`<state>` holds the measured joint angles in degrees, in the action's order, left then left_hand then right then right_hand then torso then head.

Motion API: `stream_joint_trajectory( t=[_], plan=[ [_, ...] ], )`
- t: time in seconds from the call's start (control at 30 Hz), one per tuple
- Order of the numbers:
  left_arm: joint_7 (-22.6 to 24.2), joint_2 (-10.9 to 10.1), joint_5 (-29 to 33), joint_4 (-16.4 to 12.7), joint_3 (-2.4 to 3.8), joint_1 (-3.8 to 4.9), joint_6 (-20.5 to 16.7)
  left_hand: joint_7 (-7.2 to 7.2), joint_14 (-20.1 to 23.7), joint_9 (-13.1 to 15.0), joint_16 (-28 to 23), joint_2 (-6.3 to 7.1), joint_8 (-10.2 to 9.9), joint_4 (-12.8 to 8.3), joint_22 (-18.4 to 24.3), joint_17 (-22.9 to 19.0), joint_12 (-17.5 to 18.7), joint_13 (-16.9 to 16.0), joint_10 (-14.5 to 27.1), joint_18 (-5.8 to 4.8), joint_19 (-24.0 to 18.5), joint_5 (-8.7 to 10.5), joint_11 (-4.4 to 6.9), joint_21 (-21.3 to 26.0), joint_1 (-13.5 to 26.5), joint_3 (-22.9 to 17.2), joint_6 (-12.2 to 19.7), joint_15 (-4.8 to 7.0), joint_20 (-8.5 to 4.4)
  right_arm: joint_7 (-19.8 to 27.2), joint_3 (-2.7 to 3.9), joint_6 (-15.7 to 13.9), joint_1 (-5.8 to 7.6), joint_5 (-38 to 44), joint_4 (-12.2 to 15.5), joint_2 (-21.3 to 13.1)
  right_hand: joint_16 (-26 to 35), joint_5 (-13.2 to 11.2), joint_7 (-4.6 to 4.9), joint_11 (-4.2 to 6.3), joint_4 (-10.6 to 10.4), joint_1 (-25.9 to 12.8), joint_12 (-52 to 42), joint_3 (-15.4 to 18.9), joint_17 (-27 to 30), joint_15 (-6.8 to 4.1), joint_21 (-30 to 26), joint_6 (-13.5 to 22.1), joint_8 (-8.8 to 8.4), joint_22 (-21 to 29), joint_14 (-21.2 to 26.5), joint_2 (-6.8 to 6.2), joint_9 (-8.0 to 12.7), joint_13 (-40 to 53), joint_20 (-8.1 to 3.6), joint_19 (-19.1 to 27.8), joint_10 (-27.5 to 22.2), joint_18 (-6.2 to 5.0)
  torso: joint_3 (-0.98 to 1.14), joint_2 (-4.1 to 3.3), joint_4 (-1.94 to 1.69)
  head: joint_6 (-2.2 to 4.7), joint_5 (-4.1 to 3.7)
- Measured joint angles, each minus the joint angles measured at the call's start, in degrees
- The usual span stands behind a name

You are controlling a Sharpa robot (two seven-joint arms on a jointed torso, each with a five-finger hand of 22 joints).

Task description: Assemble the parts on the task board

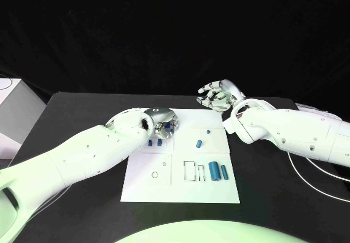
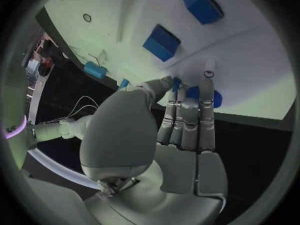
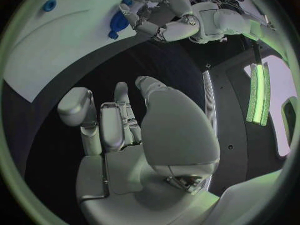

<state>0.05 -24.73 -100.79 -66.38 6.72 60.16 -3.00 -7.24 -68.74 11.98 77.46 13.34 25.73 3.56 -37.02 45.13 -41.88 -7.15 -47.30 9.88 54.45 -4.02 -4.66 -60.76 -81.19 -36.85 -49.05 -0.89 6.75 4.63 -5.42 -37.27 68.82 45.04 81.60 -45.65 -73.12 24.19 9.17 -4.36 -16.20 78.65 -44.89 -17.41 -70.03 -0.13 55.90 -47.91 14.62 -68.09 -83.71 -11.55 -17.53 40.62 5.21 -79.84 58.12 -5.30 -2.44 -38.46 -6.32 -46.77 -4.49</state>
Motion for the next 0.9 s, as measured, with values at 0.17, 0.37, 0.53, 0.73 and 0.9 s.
stream_joint_trajectory(
  t=[0.17, 0.37, 0.53, 0.73, 0.9],
  plan=[
    [0.1, -0.1, 0.0, -0.2, -0.21, 0.06, 0.5, -0.11, -0.2, 0.1, 0.3, -0.01, -0.4, -0.3, -0.2, 0.1, 0.0, 0.0, -0.9, 0.38, -0.2, 0.00, 0.15, -0.4, 0.0, -0.3, -0.8, 0.17, 0.21, 0.0, 0.00, 0.0, 0.00, 0.0, 0.0, 0.0, 0.0, 0.2, 0.00, -0.01, -0.2, 0.0, 0.0, -0.2, -0.1, 0.00, 0.0, 0.0, 0.00, -0.1, 0.0, 0.00, 0.0, -0.1, 0.00, 0.0, 0.0, 0.00, 0.00, 0.02, -0.01, -0.13, -0.02],
    [0.1, -0.5, 0.0, -0.6, -0.29, 0.09, 0.7, -0.11, -0.2, 0.1, 0.6, -0.01, -0.4, -0.5, -0.4, 0.2, 0.0, 0.0, -1.3, 0.81, -0.4, 0.00, 0.15, -0.4, 0.0, -0.5, -0.8, 0.17, 0.00, 0.0, 0.00, 0.0, 0.00, 0.0, 0.1, -0.1, 0.0, 0.2, -0.01, -0.02, -0.2, 0.0, 0.0, -0.2, -0.1, 0.00, 0.0, 0.0, 0.00, -0.1, 0.0, 0.00, 0.0, -0.1, 0.01, 0.0, 0.0, 0.00, -0.04, 0.06, -0.07, -0.23, -0.03],
    [0.1, -1.0, 0.1, -1.0, -0.32, 0.10, 0.9, -0.42, -0.2, 0.2, 0.6, -0.47, -0.5, -0.8, -0.5, 0.2, 0.0, 0.0, -1.7, 0.82, -0.4, 0.00, 0.11, -0.8, 0.0, -0.8, -1.1, 0.17, 0.02, 0.0, 0.00, 0.0, -0.01, 0.0, 0.1, -0.1, 0.0, 0.2, -0.01, -0.11, -0.2, 0.0, 0.0, -0.2, -0.1, 0.00, 0.0, 0.0, 0.00, -0.1, 0.0, 0.00, 0.0, -0.1, 0.01, 0.0, 0.1, 0.00, -0.07, 0.06, -0.06, -0.34, -0.05],
    [0.2, -1.2, 0.1, -1.4, -0.37, 0.10, 1.3, -0.54, -1.0, 0.8, 1.6, -1.55, -0.7, -1.6, -1.2, 1.2, 0.1, 0.0, -4.4, 0.80, -1.0, 0.00, 0.54, -1.8, -0.3, -1.6, -3.1, 0.42, -0.10, 0.0, 0.00, 0.0, -0.01, 0.0, 0.1, -0.1, 0.0, 0.2, 0.21, -0.12, -0.2, 0.0, 0.0, -0.2, -0.1, 0.00, 0.0, -0.2, 0.00, -0.1, 0.0, 0.00, 0.0, -0.2, 0.02, 0.0, 0.1, 0.00, -0.09, 0.06, -0.06, -0.51, -0.07],
    [0.2, -1.3, 0.1, -1.5, -0.38, 0.10, 1.5, -0.73, -1.3, 1.4, 1.9, -2.03, -1.6, -2.4, -1.8, 1.4, 2.0, 0.6, -6.7, 0.76, -1.6, 0.02, 0.69, -2.5, -0.1, -2.0, -3.9, 0.68, -0.29, 0.0, 0.00, 0.0, -0.01, 0.0, 0.1, -0.1, 0.0, 0.2, 0.03, -0.16, -0.2, 0.0, 0.0, -0.5, -0.1, 0.00, 0.0, -0.4, 0.00, -0.1, 0.0, 0.00, 0.0, -0.2, 0.02, 0.0, 0.2, 0.00, -0.09, 0.06, -0.04, -0.53, -0.03]
  ],
)
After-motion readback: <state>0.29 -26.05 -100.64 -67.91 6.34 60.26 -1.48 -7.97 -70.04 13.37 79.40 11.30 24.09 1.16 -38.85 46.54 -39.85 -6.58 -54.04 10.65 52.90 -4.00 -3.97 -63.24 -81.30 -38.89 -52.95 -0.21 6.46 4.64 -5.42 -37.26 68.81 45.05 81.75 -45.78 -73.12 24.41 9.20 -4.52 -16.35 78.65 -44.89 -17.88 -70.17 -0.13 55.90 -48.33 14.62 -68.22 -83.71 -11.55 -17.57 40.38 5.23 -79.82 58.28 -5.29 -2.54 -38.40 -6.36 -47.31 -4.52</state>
